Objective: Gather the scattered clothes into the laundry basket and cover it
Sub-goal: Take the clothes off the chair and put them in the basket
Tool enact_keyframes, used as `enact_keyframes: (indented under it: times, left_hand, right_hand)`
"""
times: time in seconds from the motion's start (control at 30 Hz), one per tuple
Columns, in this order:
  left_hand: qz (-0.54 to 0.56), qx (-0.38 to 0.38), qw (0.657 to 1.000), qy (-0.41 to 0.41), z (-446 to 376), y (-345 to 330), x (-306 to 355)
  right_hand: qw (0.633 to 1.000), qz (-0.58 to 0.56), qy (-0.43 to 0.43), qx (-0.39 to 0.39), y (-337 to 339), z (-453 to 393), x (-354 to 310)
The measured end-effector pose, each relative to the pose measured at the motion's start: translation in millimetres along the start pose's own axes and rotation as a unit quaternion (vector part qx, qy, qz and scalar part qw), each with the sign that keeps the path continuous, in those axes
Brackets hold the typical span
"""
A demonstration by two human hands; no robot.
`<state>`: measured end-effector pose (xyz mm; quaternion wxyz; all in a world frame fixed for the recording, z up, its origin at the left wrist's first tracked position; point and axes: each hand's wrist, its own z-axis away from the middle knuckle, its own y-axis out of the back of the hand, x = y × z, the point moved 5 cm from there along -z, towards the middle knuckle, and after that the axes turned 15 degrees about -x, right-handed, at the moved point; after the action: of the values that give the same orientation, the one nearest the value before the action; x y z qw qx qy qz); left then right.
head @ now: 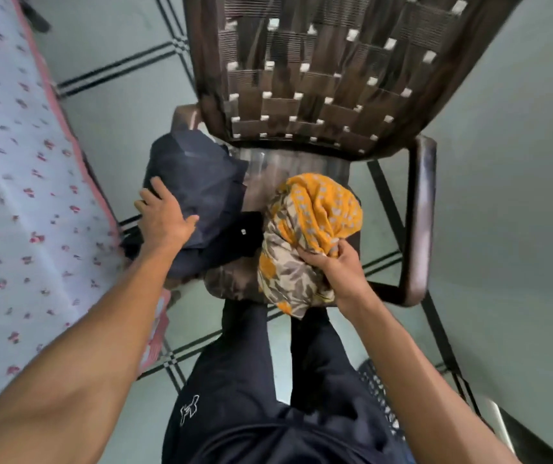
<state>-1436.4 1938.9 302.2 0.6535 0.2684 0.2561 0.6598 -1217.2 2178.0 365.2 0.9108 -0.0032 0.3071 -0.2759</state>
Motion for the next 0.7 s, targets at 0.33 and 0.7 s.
enact_keyframes:
  times: [0.33, 0.7]
  left_hand:
    - [-0.059, -0.123, 0.962, -0.237, 73, 49, 52]
    - [-0.025, -0.373, 0.774, -0.511, 325, -81, 191]
  right_hand:
    - [0.989, -0.1, 0.071, 0.087, -12, 83, 11]
    - [0.931, -0.204, 0.162, 0.255, 97, 281, 126]
